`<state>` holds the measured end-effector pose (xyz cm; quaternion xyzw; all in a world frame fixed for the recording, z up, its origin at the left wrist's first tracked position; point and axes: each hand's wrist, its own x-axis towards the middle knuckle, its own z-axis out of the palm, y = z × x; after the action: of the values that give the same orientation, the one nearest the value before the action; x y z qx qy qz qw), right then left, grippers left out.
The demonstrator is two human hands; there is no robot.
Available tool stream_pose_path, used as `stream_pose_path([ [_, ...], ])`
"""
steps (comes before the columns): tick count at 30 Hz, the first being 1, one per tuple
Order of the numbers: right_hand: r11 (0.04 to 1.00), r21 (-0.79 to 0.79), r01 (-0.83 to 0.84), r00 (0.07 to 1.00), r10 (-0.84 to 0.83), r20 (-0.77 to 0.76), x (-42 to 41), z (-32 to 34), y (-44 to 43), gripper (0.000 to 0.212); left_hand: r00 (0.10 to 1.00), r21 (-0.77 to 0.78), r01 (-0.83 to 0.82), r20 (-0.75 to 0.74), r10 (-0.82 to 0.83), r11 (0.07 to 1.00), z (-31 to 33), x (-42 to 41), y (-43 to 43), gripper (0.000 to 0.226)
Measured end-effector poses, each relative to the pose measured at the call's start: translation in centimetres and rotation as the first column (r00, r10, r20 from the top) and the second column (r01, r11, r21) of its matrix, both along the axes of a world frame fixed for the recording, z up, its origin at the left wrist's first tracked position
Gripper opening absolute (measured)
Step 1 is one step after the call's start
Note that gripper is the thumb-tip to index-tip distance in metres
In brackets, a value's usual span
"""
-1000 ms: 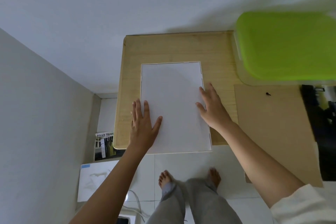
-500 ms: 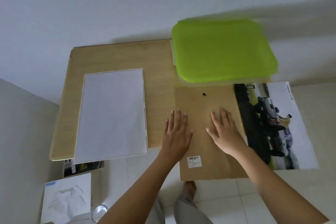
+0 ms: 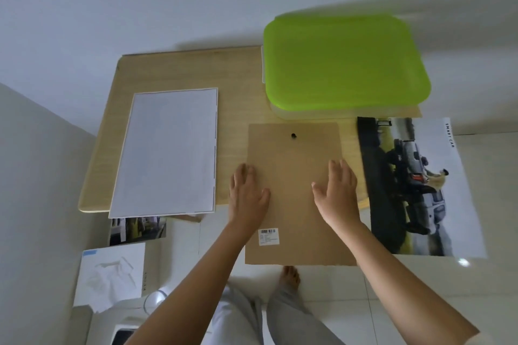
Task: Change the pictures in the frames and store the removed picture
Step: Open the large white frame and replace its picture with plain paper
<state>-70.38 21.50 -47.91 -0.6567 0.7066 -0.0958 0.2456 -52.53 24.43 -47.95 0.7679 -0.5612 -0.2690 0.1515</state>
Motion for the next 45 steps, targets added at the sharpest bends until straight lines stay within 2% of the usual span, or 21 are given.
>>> stream_pose_path([
  [4, 0.994, -0.016, 0.111, 0.990, -0.109, 0.094, -0.8, 0.3, -0.5, 0.064, 0.956, 0.037, -0.213, -0.198, 0.216, 0.976, 0.7, -0.5, -0.8, 0.058],
  [7, 0.974, 0.002, 0.224, 0.957, -0.221, 0.189, -1.0, 0.3, -0.8, 0.061, 0.926, 0.076, -0.263, -0.259, 0.273, 0.962, 0.6, -0.6, -1.2, 0.062],
  [11, 0.925, 0.072, 0.374, 0.863, -0.375, 0.339, -1.5, 0.2, -0.7, 0.056, 0.858, 0.120, -0.325, -0.379, 0.346, 0.938, 0.5, -0.1, -1.6, 0.062],
  [15, 0.870, 0.090, 0.484, 0.766, -0.471, 0.438, -1.7, 0.6, 0.3, 0.052, 0.717, 0.112, -0.376, -0.594, 0.365, 0.920, 0.9, 0.6, -1.2, 0.059],
  [19, 0.842, 0.110, 0.528, 0.690, -0.501, 0.522, -0.4, 1.3, 0.9, 0.049, 0.485, 0.156, -0.366, -0.809, 0.331, 0.917, 2.7, 2.7, -0.3, 0.052],
  [21, 0.854, 0.113, 0.508, 0.688, -0.481, 0.544, 1.1, 1.5, 1.0, 0.050, 0.429, 0.170, -0.357, -0.844, 0.323, 0.918, 3.7, 4.7, -0.1, 0.050],
  [25, 0.891, 0.159, 0.425, 0.684, -0.431, 0.588, 5.6, 2.0, 0.5, 0.054, 0.377, 0.193, -0.383, -0.860, 0.344, 0.903, 4.7, 10.2, 0.3, 0.049],
  [29, 0.921, 0.210, 0.329, 0.667, -0.384, 0.638, 11.0, 2.6, -1.3, 0.051, 0.337, 0.228, -0.493, -0.840, 0.426, 0.839, 4.6, 16.0, 0.5, 0.047],
  [33, 0.937, 0.186, 0.295, 0.669, -0.342, 0.660, 16.6, 2.7, -3.1, 0.047, 0.283, 0.259, -0.570, -0.829, 0.482, 0.780, 3.8, 21.1, -0.1, 0.052],
  [38, 0.933, 0.125, 0.339, 0.672, -0.333, 0.662, 22.3, 2.3, -5.4, 0.040, 0.310, 0.223, -0.596, -0.822, 0.478, 0.771, 3.1, 26.1, -2.7, 0.049],
  [40, 0.928, 0.102, 0.358, 0.681, -0.334, 0.652, 23.8, 2.0, -6.3, 0.038, 0.388, 0.189, -0.590, -0.786, 0.481, 0.785, 2.8, 27.4, -3.9, 0.049],
  [45, 0.917, 0.070, 0.392, 0.717, -0.353, 0.602, 26.1, 1.4, -7.9, 0.038, 0.677, 0.072, -0.522, -0.571, 0.465, 0.850, 1.5, 29.2, -6.0, 0.051],
])
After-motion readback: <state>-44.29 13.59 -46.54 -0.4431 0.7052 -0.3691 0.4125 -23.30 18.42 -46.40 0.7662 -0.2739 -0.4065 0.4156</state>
